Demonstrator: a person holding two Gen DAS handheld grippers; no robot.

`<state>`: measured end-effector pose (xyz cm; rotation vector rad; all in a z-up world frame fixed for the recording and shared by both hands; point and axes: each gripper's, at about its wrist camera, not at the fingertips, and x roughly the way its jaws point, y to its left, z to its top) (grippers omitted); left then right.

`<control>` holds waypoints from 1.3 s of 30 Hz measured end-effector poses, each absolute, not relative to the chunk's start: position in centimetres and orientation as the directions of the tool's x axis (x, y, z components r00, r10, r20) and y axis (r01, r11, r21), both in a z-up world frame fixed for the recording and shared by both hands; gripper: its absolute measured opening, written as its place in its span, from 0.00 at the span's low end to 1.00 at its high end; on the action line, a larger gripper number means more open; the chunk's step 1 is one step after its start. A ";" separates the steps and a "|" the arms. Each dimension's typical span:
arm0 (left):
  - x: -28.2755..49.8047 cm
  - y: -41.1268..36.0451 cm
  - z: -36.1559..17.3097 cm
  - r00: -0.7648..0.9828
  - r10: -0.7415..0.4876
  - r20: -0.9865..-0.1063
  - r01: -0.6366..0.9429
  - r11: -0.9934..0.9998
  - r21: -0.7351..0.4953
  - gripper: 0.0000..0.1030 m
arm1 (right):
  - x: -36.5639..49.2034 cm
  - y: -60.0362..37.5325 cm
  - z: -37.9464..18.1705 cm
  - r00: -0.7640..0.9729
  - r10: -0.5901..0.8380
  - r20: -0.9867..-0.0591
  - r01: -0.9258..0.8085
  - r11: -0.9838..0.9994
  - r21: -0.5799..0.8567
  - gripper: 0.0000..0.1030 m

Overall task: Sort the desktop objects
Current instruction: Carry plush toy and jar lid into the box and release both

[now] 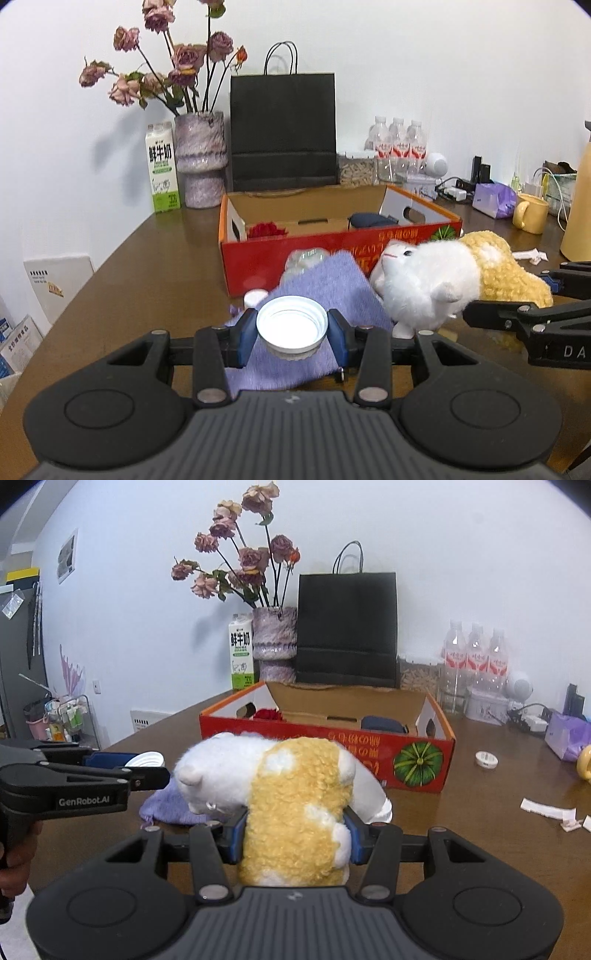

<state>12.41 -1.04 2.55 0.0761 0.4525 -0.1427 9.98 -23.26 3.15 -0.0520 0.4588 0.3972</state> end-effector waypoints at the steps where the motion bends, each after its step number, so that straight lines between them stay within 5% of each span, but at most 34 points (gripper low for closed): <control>1: 12.6 -1.1 2.8 0.892 -0.121 -0.435 0.155 0.987 0.044 0.40 | 10.2 -23.2 3.4 0.825 0.362 -0.435 -0.386 0.922 0.037 0.48; 25: 24.0 -3.8 8.0 0.936 -0.111 -0.335 0.120 0.993 0.008 0.40 | 21.9 -21.9 8.6 0.885 0.341 -0.318 -0.358 0.934 0.006 0.48; 39: 35.1 -2.8 5.3 0.891 -0.072 -0.448 0.053 0.997 -0.056 0.40 | 34.6 -21.7 5.4 0.831 0.325 -0.452 -0.345 0.938 0.038 0.48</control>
